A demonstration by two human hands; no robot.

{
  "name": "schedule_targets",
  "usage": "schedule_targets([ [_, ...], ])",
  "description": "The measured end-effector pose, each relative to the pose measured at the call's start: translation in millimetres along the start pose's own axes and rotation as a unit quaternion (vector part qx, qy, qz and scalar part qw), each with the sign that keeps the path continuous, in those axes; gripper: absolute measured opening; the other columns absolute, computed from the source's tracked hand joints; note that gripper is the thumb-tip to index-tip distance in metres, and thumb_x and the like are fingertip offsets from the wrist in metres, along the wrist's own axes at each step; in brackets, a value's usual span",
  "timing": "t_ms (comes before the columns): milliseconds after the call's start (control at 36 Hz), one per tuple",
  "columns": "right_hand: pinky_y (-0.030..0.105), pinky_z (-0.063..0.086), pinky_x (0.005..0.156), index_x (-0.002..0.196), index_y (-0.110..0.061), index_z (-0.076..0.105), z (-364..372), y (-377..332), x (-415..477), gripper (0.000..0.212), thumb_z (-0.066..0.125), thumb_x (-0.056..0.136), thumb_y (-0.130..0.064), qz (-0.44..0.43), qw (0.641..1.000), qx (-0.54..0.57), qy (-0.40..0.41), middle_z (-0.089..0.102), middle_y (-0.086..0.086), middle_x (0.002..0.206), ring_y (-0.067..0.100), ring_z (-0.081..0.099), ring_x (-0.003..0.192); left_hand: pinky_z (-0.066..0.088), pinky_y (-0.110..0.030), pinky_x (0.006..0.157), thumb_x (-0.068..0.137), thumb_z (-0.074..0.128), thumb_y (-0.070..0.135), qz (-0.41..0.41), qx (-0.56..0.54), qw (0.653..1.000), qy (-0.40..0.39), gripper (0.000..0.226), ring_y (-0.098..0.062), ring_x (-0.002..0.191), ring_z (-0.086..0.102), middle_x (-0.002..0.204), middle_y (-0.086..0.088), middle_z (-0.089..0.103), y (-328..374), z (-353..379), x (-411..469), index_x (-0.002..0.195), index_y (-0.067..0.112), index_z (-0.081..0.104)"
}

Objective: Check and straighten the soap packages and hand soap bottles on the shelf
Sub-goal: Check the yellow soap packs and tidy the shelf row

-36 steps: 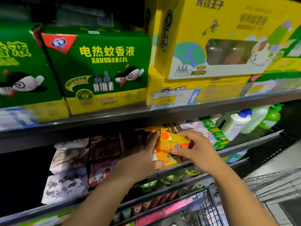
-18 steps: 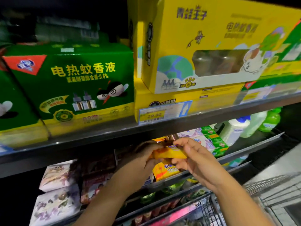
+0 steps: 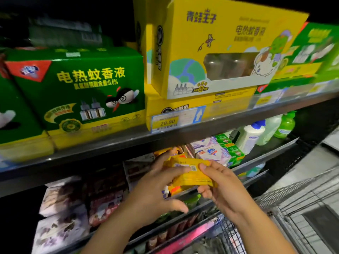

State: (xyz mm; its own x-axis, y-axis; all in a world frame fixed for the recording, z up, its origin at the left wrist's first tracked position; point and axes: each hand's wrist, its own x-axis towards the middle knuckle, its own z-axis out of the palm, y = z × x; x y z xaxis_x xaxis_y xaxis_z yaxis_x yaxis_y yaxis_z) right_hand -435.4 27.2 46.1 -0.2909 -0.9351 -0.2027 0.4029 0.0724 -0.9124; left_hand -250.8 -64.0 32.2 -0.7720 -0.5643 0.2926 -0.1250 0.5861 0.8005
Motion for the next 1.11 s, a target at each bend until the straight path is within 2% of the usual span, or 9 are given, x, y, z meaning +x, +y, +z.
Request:
schedule_targets([
  [139,0.024,0.048,0.039,0.114,-0.006,0.057,7.3,4.2,-9.7,0.043,0.066,0.080,-0.030,0.019,0.998,-0.054,-0.013,0.067,0.018,0.074,0.020,0.061,0.045,0.044,-0.014,0.091,0.080,0.058,0.038,0.044,0.123,0.986,0.100,0.042,0.009,0.120,0.050,0.145,0.034,0.034,-12.0,1.5,-8.8,0.121,0.045,0.055],
  [306,0.040,0.056,0.086,0.117,-0.025,0.071,7.1,3.8,-20.0,0.043,0.073,0.084,-0.053,-0.029,0.985,-0.167,-0.035,0.072,0.013,0.111,0.027,0.068,0.098,0.045,-0.011,0.073,0.082,0.070,0.056,-0.072,0.000,0.986,0.148,0.026,0.000,0.091,0.062,0.099,0.026,0.064,3.2,1.6,-19.4,0.104,0.060,0.058],
  [389,0.050,0.047,0.103,0.113,-0.025,0.073,7.7,4.4,-23.1,0.050,0.080,0.073,-0.053,-0.058,0.976,-0.204,-0.040,0.064,0.020,0.105,0.022,0.062,0.100,0.052,-0.022,0.076,0.072,0.068,0.046,-0.150,-0.179,0.957,0.170,0.021,-0.002,0.083,0.069,0.089,0.021,0.072,15.8,5.3,-19.5,0.092,0.040,0.070],
  [528,0.031,0.056,0.072,0.120,-0.015,0.064,11.3,4.3,-18.0,0.037,0.070,0.083,-0.017,-0.079,0.989,-0.124,-0.032,0.072,0.008,0.096,0.020,0.067,0.086,0.053,-0.022,0.076,0.070,0.073,0.038,-0.166,-0.258,0.937,0.164,0.036,-0.006,0.091,0.070,0.096,0.016,0.075,19.4,10.1,-14.0,0.105,0.031,0.066],
  [611,0.024,0.050,0.055,0.117,-0.011,0.063,12.8,3.1,-15.8,0.032,0.064,0.085,-0.015,-0.067,0.994,-0.090,-0.005,0.072,0.008,0.089,0.015,0.066,0.073,0.056,-0.033,0.086,0.063,0.093,0.030,-0.142,-0.303,0.936,0.107,0.075,-0.013,0.108,0.067,0.119,0.015,0.067,10.5,7.7,-15.1,0.128,0.040,0.056],
  [750,0.019,0.047,0.041,0.096,-0.005,0.067,6.1,0.7,-14.8,0.019,0.066,0.083,-0.019,0.015,1.000,0.004,0.001,0.070,0.014,0.078,0.019,0.063,0.053,0.054,-0.031,0.088,0.068,0.085,0.019,-0.096,-0.066,0.993,0.024,0.087,-0.003,0.104,0.057,0.140,0.029,0.037,5.9,1.4,-18.7,0.124,0.071,0.043],
  [917,0.024,0.051,0.043,0.124,-0.016,0.056,2.1,2.2,-10.4,0.045,0.067,0.083,-0.030,0.047,0.998,-0.045,-0.013,0.069,0.022,0.085,0.023,0.065,0.053,0.044,-0.017,0.098,0.076,0.071,0.036,-0.019,0.018,0.991,0.133,0.041,0.007,0.128,0.043,0.136,0.035,0.041,0.1,5.4,-8.7,0.113,0.051,0.062],
  [1028,0.031,0.054,0.068,0.119,-0.028,0.069,-4.9,-3.4,-8.4,0.043,0.067,0.082,-0.050,0.010,0.988,-0.143,-0.050,0.072,0.017,0.098,0.025,0.068,0.080,0.055,-0.038,0.087,0.083,0.075,0.044,-0.107,-0.069,0.980,0.151,0.028,-0.004,0.098,0.066,0.105,0.021,0.068,6.2,7.4,-6.6,0.106,0.053,0.063],
  [1111,0.026,0.053,0.079,0.122,-0.039,0.068,-9.2,-5.4,-6.3,0.045,0.079,0.079,-0.037,-0.021,0.967,-0.239,-0.090,0.068,0.002,0.095,0.016,0.066,0.086,0.057,-0.038,0.082,0.080,0.075,0.043,-0.152,-0.127,0.965,0.175,0.022,-0.010,0.084,0.069,0.090,0.012,0.072,9.5,8.1,-3.6,0.099,0.046,0.064],
])
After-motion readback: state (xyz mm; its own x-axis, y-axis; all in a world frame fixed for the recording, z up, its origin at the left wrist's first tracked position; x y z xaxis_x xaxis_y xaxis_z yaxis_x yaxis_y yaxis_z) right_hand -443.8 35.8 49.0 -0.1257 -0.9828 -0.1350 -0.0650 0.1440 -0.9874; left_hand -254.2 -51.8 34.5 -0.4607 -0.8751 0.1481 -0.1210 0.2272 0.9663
